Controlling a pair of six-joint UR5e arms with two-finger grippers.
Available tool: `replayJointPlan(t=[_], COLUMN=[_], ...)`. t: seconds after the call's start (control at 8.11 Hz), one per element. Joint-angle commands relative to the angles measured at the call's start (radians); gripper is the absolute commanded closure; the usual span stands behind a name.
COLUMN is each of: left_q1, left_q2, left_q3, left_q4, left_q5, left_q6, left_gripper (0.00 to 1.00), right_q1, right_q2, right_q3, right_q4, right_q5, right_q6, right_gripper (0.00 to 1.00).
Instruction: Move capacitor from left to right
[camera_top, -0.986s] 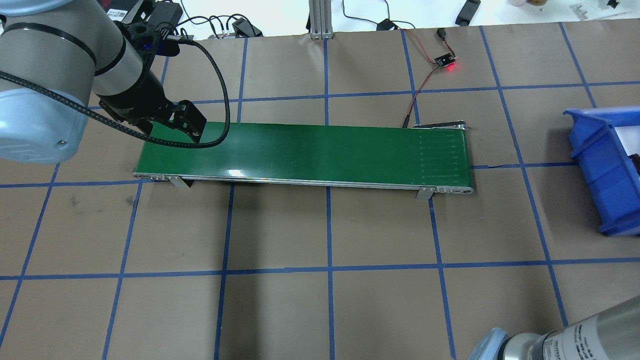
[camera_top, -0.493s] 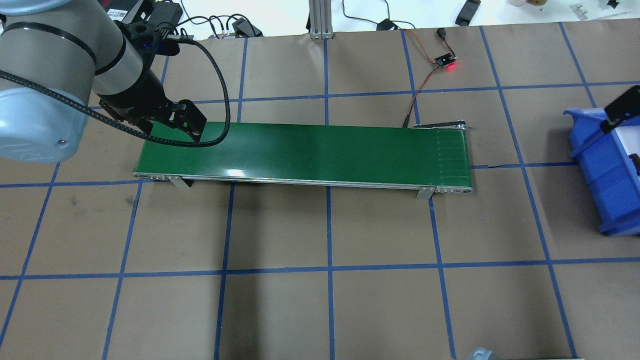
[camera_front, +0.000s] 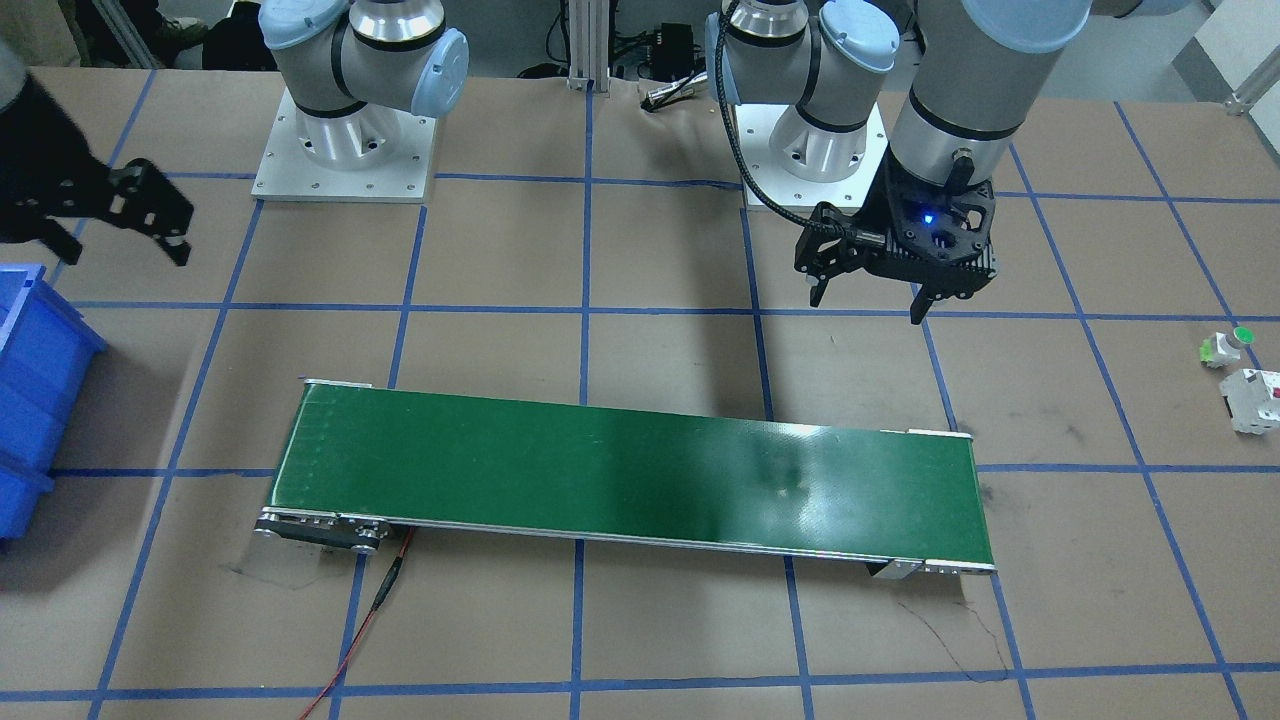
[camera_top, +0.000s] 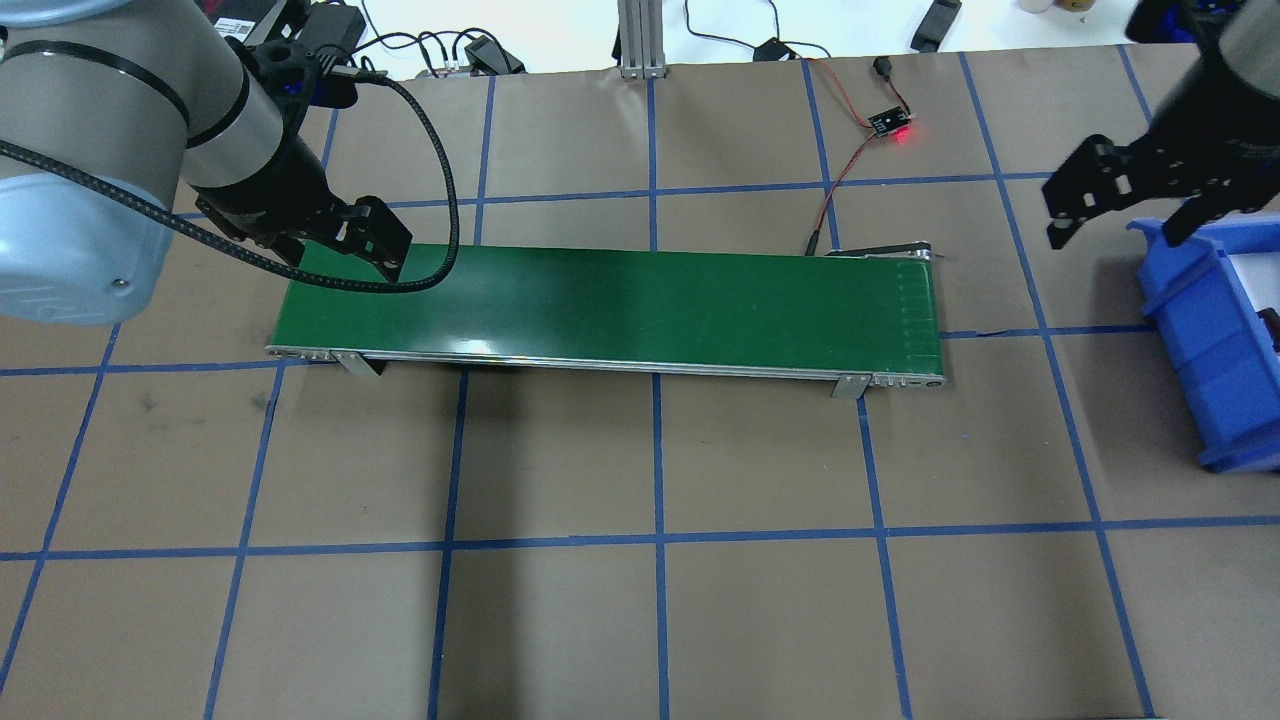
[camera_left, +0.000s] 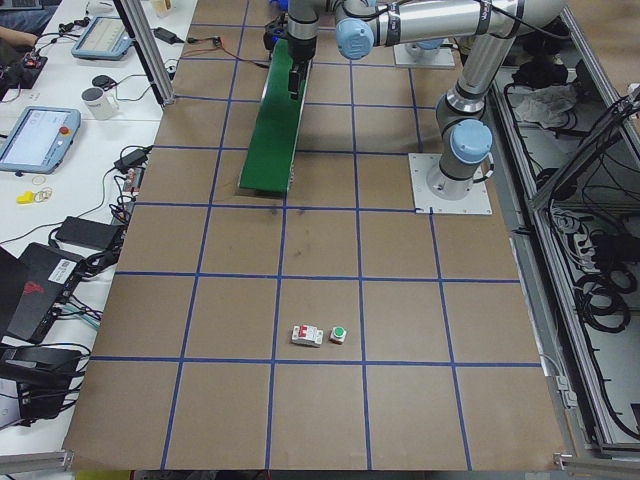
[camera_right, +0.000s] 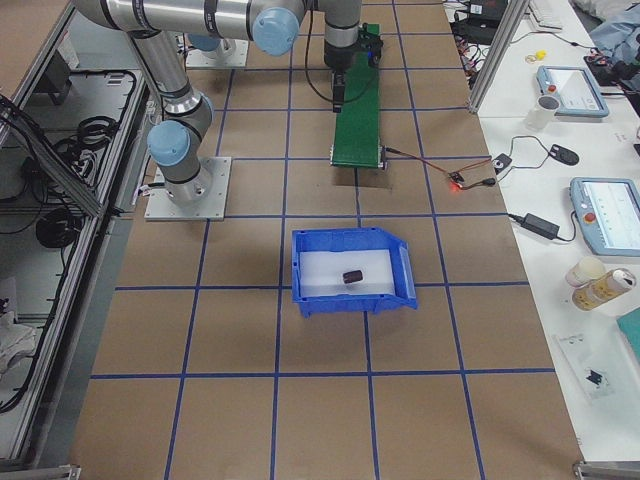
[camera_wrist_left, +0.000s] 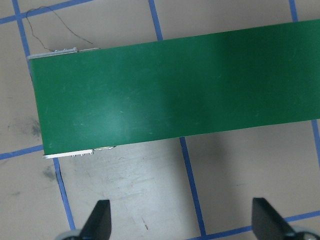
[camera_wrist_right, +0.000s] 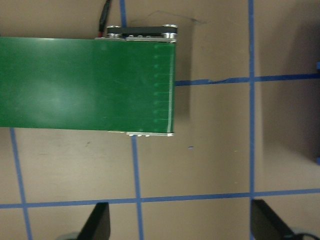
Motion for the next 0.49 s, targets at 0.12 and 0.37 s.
replayJointPlan(t=[0.12, 0.37], left_q1=[0.072, 0.083], left_q2=[0.002, 0.003], left_q3=[0.003, 0.002], left_q4=[-0.01, -0.018], left_q5=[0.001, 0.001], left_q6=[0.022, 0.022], left_gripper=[0.0, 0.0], right_q1=[0.32, 0.322], right_q2=[0.013, 0.013], right_q3=[-0.01, -0.011], right_q4=[-0.005, -0.005], right_q5=[-0.001, 0.001], right_q6=[0.343, 0.339], right_gripper=[0.0, 0.0])
